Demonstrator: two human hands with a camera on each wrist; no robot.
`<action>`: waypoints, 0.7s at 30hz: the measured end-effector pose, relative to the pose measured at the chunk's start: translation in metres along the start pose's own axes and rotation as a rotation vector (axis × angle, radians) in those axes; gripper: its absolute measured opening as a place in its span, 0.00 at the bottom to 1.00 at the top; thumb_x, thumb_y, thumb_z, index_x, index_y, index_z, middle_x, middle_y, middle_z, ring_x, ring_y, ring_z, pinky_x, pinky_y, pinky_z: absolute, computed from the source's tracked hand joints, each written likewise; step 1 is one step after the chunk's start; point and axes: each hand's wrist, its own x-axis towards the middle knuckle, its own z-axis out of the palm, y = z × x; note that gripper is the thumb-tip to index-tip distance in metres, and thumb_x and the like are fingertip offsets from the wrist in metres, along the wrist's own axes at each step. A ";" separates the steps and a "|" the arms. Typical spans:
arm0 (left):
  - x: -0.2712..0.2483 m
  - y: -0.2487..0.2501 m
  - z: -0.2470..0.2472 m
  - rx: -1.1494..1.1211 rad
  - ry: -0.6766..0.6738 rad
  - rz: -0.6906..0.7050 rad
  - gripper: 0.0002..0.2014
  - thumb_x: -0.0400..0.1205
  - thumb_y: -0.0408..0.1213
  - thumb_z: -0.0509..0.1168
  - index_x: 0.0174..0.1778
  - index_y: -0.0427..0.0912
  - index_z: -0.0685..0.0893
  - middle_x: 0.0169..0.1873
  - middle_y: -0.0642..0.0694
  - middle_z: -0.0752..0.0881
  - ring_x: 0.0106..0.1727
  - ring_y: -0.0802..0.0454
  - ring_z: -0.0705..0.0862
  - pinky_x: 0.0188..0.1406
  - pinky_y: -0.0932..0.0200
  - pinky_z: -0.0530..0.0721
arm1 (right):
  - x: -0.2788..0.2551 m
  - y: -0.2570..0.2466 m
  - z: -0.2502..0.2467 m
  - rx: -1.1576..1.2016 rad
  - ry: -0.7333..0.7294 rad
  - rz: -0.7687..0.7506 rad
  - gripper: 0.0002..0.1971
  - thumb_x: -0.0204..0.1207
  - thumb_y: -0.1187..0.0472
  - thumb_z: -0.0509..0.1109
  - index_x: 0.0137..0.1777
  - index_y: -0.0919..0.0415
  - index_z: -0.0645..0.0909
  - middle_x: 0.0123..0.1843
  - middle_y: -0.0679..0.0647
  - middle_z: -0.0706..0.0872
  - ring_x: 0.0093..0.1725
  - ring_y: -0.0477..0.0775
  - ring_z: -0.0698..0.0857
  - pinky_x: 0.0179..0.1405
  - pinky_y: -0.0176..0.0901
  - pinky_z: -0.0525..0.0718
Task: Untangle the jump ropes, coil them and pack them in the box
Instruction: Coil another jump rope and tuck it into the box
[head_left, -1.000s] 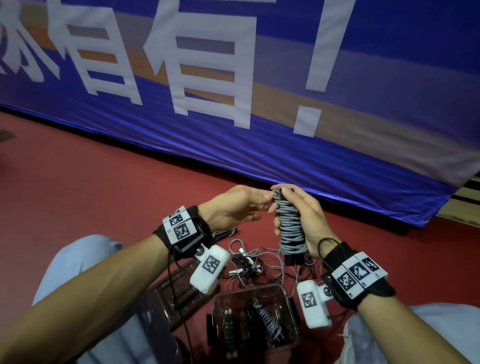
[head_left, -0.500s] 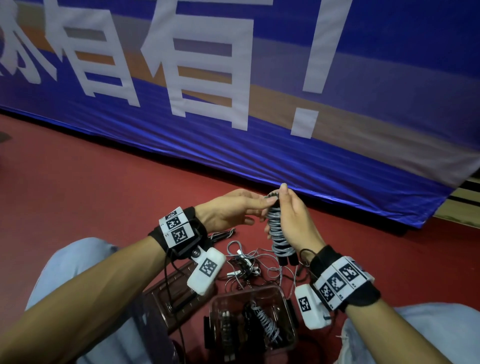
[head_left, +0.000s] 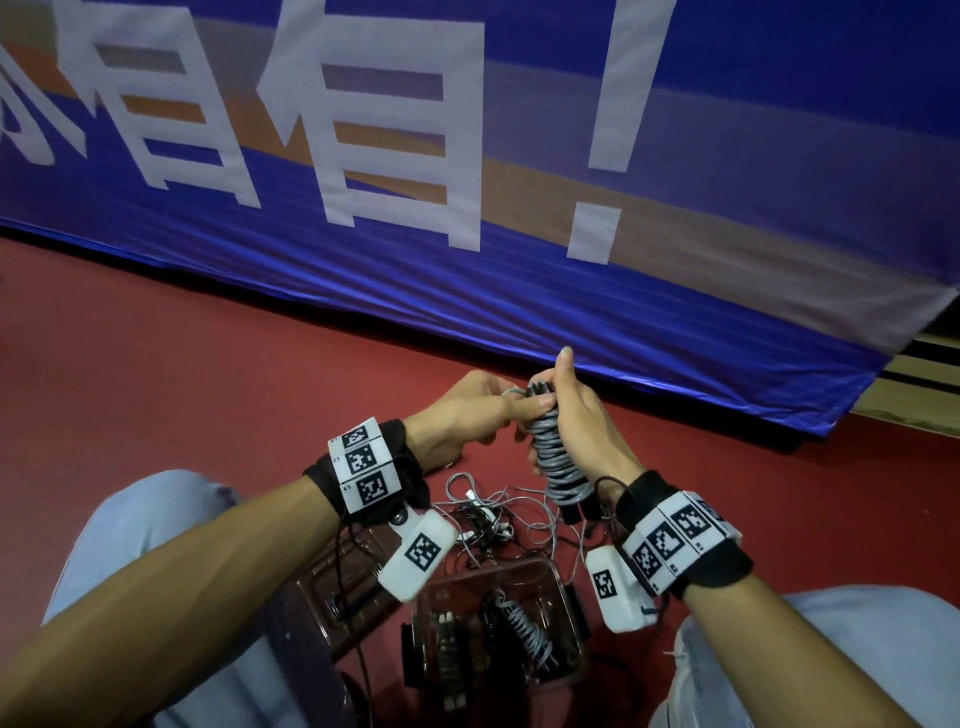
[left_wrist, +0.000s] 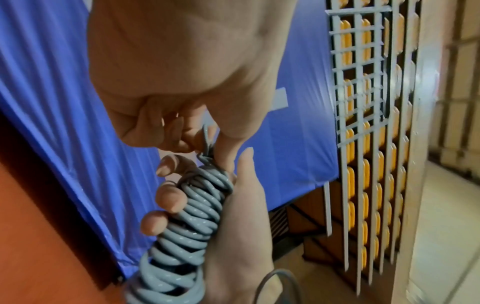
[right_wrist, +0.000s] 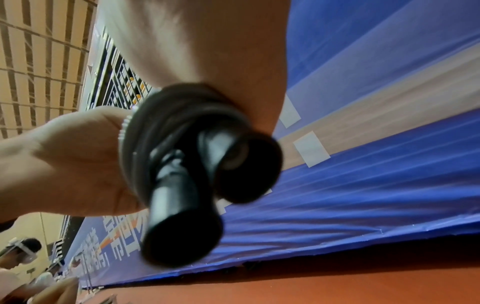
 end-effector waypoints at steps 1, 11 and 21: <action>0.000 0.001 -0.001 -0.035 -0.029 -0.016 0.20 0.78 0.49 0.76 0.22 0.49 0.80 0.24 0.50 0.77 0.26 0.57 0.68 0.26 0.58 0.60 | -0.002 -0.003 0.000 0.031 -0.017 0.009 0.35 0.82 0.24 0.44 0.54 0.50 0.81 0.41 0.58 0.92 0.34 0.61 0.89 0.40 0.60 0.92; -0.004 -0.003 -0.006 -0.372 -0.209 -0.141 0.09 0.78 0.46 0.73 0.50 0.46 0.89 0.41 0.49 0.82 0.32 0.60 0.74 0.26 0.62 0.53 | -0.010 -0.001 -0.008 -0.066 -0.058 0.019 0.35 0.81 0.23 0.38 0.60 0.44 0.79 0.46 0.60 0.91 0.42 0.60 0.90 0.51 0.60 0.91; 0.002 -0.007 0.005 -0.185 -0.075 -0.319 0.17 0.69 0.56 0.76 0.40 0.47 0.83 0.37 0.52 0.77 0.29 0.59 0.65 0.24 0.64 0.57 | -0.018 0.011 -0.005 -0.396 -0.106 -0.092 0.55 0.71 0.21 0.27 0.79 0.55 0.73 0.55 0.64 0.91 0.50 0.50 0.91 0.53 0.38 0.84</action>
